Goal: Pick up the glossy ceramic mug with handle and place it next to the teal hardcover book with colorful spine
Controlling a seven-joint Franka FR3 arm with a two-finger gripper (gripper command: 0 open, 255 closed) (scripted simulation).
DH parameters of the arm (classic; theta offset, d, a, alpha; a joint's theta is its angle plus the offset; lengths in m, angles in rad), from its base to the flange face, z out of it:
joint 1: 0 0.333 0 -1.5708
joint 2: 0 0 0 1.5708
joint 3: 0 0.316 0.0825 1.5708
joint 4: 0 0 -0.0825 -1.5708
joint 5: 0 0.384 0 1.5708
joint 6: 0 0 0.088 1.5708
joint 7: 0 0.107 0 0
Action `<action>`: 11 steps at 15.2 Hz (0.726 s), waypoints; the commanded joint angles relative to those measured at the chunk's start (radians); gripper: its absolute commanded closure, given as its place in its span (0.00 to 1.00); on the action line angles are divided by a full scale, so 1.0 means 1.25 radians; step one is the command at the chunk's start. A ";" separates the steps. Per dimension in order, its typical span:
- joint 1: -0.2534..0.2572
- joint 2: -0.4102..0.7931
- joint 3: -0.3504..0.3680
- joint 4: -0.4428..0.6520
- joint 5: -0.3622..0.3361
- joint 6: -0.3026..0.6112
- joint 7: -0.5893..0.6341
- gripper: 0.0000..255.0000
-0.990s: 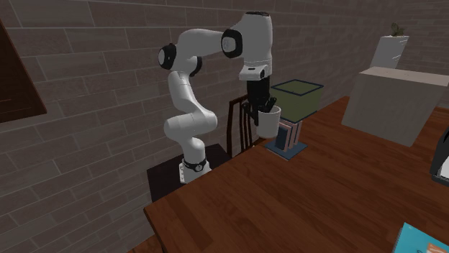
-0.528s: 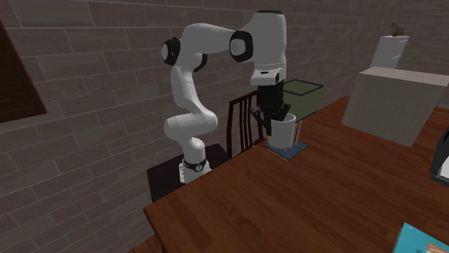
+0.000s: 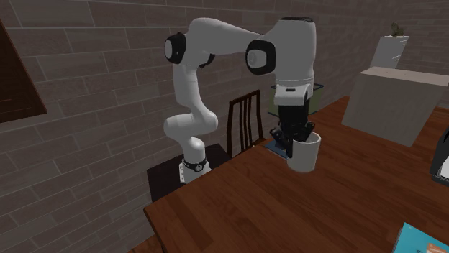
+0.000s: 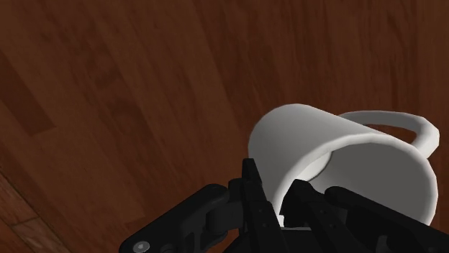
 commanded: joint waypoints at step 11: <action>-0.028 0.409 0.032 0.370 -0.171 0.009 0.049 1.00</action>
